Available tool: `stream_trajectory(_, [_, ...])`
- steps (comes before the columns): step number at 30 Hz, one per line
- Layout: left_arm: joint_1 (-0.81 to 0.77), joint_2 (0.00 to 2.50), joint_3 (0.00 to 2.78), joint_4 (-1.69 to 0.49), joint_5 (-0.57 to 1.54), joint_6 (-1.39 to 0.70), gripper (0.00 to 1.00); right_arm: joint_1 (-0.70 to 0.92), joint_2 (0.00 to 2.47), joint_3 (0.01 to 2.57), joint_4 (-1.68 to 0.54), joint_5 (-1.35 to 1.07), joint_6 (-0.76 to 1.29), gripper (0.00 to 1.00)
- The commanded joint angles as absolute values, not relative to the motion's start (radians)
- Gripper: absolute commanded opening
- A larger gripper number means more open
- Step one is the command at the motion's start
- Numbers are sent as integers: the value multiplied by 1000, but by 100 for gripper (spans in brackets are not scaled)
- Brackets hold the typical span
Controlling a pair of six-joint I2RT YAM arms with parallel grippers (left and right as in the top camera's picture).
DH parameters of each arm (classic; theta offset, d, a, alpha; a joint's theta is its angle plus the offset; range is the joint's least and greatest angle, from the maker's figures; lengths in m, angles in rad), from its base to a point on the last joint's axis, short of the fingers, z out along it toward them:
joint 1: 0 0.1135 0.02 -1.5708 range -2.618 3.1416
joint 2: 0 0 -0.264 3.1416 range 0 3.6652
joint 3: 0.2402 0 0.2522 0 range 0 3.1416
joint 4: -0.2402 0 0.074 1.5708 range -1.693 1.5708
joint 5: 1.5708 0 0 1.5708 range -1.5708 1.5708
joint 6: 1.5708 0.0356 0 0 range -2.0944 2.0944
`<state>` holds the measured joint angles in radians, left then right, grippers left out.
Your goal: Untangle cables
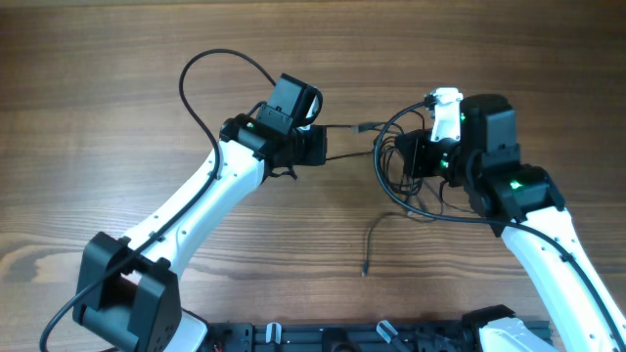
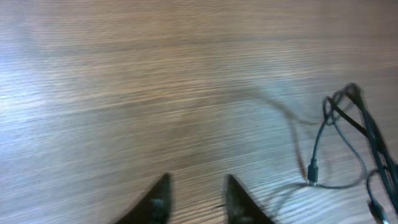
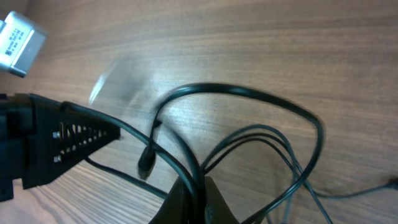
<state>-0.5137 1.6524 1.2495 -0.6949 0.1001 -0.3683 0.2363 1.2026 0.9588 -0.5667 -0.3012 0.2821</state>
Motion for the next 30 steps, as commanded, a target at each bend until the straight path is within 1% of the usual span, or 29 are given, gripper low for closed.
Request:
stream_trajectory(1, [-391,1665,1224,-765,-149,-384,52,182,1201,975,-589,23,315,4])
stream_trajectory(2, [-381,1665,1224,-764,-121,-409,70,182,1206,975,-588,28,322,4])
stream_trajectory(3, [-359,1665,1224,-752,44,-412,82,182,1212,975,-585,27,337,4])
stream_trajectory(5, [-356,1665,1224,-749,94,-412,89,182,1218,975,-593,38,382,4])
stream_trajectory(6, [-354,1665,1224,-748,93,-412,99,182,1223,974,-601,67,434,4])
stream_trajectory(7, [-349,1665,1224,-745,98,-413,100,182,1236,973,-611,108,455,9])
stream_trajectory(9, [-348,1665,1224,-744,150,-413,100,182,1261,973,-625,112,454,28])
stream_trajectory(10, [-348,1665,1224,-733,220,-412,100,182,1285,973,-645,112,454,39])
stream_trajectory(11, [-349,1666,1223,-701,327,-412,100,182,1310,973,-667,110,453,59])
stream_trajectory(12, [-349,1666,1223,-670,400,-412,100,182,1333,973,-686,80,451,72])
stream_trajectory(13, [-349,1666,1223,-627,481,-411,100,182,1353,973,-704,46,445,78])
stream_trajectory(14, [-349,1666,1223,-571,558,-412,100,182,1375,973,-720,4,444,88])
stream_trajectory(16, [-350,1666,1223,-522,587,-413,100,182,1406,973,-730,-70,391,93])
stream_trajectory(17, [-351,1666,1223,-508,587,-413,100,182,1423,973,-735,-139,355,93])
stream_trajectory(18, [-351,1666,1223,-509,583,-413,100,182,1446,973,-753,-225,344,90])
stream_trajectory(19, [-351,1668,1221,-513,579,-413,100,182,1464,972,-766,-267,346,79])
stream_trajectory(20, [-352,1668,1214,-511,579,-412,86,182,1492,958,-772,-312,378,73])
stream_trajectory(21, [-352,1671,1206,-513,579,-412,44,182,1523,937,-771,-320,421,68])
stream_trajectory(22, [-358,1672,1200,-512,579,-405,36,182,1548,923,-762,-321,426,64])
stream_trajectory(23, [-366,1672,1195,-512,579,-395,38,182,1569,912,-749,-335,425,53])
stream_trajectory(24, [-381,1673,1194,-514,579,-378,45,182,1588,900,-729,-374,422,45])
stream_trajectory(25, [-398,1673,1194,-516,579,-361,50,182,1601,892,-705,-417,406,43])
stream_trajectory(26, [-423,1673,1194,-516,579,-340,55,182,1613,889,-676,-457,361,23])
stream_trajectory(27, [-448,1675,1194,-513,579,-318,55,182,1613,889,-643,-498,332,5])
stream_trajectory(29, [-493,1684,1194,-508,554,-318,56,182,1601,901,-582,-681,229,4])
stream_trajectory(30, [-511,1692,1194,-507,540,-318,56,182,1597,912,-565,-756,192,6])
